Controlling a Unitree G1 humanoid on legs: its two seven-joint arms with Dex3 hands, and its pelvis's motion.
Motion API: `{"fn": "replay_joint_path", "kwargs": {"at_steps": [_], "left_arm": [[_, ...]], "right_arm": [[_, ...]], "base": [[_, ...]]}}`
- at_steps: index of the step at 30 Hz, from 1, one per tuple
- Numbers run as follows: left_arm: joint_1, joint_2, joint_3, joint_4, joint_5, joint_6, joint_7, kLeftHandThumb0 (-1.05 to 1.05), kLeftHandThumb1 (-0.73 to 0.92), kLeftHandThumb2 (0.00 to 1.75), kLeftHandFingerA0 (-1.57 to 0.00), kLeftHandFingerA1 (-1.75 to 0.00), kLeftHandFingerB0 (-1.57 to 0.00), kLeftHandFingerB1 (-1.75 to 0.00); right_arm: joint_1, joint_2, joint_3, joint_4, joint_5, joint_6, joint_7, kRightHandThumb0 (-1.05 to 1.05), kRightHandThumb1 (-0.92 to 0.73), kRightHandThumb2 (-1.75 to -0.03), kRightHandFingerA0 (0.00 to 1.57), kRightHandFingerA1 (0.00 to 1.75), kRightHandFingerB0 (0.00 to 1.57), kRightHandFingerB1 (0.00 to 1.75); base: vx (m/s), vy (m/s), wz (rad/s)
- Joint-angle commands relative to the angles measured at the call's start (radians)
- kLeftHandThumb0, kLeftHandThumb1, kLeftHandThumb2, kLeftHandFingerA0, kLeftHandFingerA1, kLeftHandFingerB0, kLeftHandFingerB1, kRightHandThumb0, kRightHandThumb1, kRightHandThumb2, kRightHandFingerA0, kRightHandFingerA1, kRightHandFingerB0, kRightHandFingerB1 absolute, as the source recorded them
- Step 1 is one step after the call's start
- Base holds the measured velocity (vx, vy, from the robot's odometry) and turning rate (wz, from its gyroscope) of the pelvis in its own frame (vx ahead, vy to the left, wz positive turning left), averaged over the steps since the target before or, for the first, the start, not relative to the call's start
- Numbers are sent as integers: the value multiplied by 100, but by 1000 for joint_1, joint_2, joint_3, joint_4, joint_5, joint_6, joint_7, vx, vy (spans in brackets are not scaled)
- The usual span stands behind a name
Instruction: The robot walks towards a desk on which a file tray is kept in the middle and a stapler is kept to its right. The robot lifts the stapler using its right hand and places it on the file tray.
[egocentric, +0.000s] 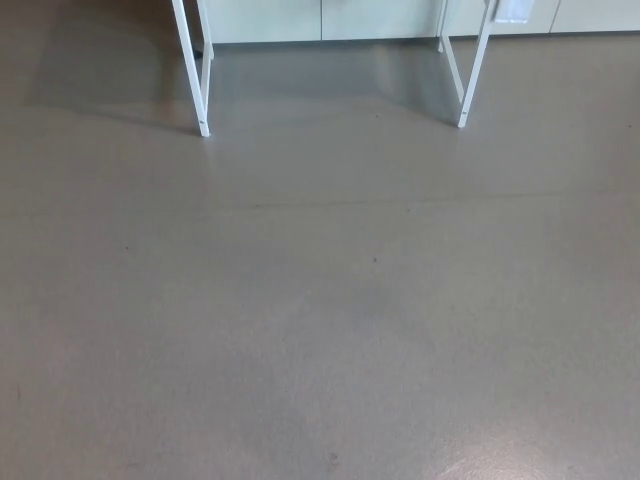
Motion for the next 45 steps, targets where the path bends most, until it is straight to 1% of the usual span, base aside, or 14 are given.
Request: {"fn": "replay_joint_path", "kwargs": {"at_steps": [1, 6, 7, 15, 16, 17, 18, 19, 24, 27, 28, 42, 44, 45], "left_arm": [[-9, 13, 20, 14, -28, -39, -49, -87, 55, 117, -37, -78, -30, -75], [-14, 21, -25, 25, 17, -57, -26, -82, 69, 96, -35, -85, -29, -84], [-7, 17, -18, 22, 2, -49, -30, -79, 61, 119, -31, -71, -24, -69], [-4, 20, -40, 18, 18, -57, -24, -75, 60, 118, -36, -74, -29, -71], [-7, 19, -38, 23, 13, -57, -22, -79, 68, 98, -33, -86, -28, -85], [-5, 20, -34, 23, 5, -60, -33, -75, 59, 119, -31, -72, -25, -70], [-2, 22, -41, 23, 10, -70, -37, -79, 71, 97, -33, -86, -27, -85], [5, 22, -48, 29, 17, -85, -36, -83, 56, 120, -39, -79, -32, -77], [15, 15, -16, 36, -20, -80, -43, -79, 57, 118, -31, -74, -25, -72], [33, 16, -14, 28, -19, -80, -56, -72, 73, 90, -29, -78, -25, -75], [36, 19, -21, 23, -11, -87, -61, -70, 60, 116, -28, -69, -22, -67], [34, 18, -9, 24, -21, -71, -61, -77, 60, 117, -25, -70, -20, -67], [31, 16, 0, 27, -29, -63, -60, -74, 70, 92, -28, -79, -26, -77], [35, 17, -12, 24, -15, -81, -59, -75, 61, 118, -27, -70, -21, -67]], "right_arm": [[3, -20, 1, 0, -7, -31, 41, -76, -55, -90, 4, 44, 9, 36], [3, -19, -2, 1, -9, -33, 44, -76, -55, -90, 4, 44, 9, 36], [10, -23, -4, 1, -11, -36, 45, -76, -55, -90, 4, 44, 9, 36], [10, -23, -7, 1, -14, -37, 47, -76, -55, -90, 4, 44, 9, 36], [10, -23, -7, 1, -14, -37, 47, -76, -55, -90, 4, 44, 9, 36], [10, -23, -7, 1, -14, -37, 47, -76, -55, -90, 4, 44, 9, 36], [10, -23, -7, 1, -14, -37, 48, -76, -55, -90, 4, 44, 9, 36], [19, -24, -8, 1, -14, -41, 47, -76, -55, -90, 4, 44, 9, 36], [32, -25, -9, 0, -15, -46, 46, -76, -55, -90, 4, 44, 9, 36], [44, -26, -9, 1, -16, -51, 46, -76, -55, -90, 4, 44, 9, 36], [44, -26, -9, 1, -16, -51, 46, -76, -55, -90, 4, 44, 9, 36], [51, -24, -11, 1, -16, -54, 44, -76, -55, -90, 4, 44, 9, 36], [51, -24, -11, 1, -16, -54, 44, -76, -55, -90, 4, 44, 9, 36], [51, -24, -11, 1, -16, -54, 44, -76, -55, -90, 4, 44, 9, 36]], "base": [[0, 0, 0], [0, 0, 0], [0, 0, 0], [0, 0, 0], [0, 0, 0], [0, 0, 0], [0, 0, 0], [0, 0, 0], [0, 0, 0], [0, 0, 0], [0, 0, 0], [0, 0, 0], [0, 0, 0], [0, 0, 0]]}}
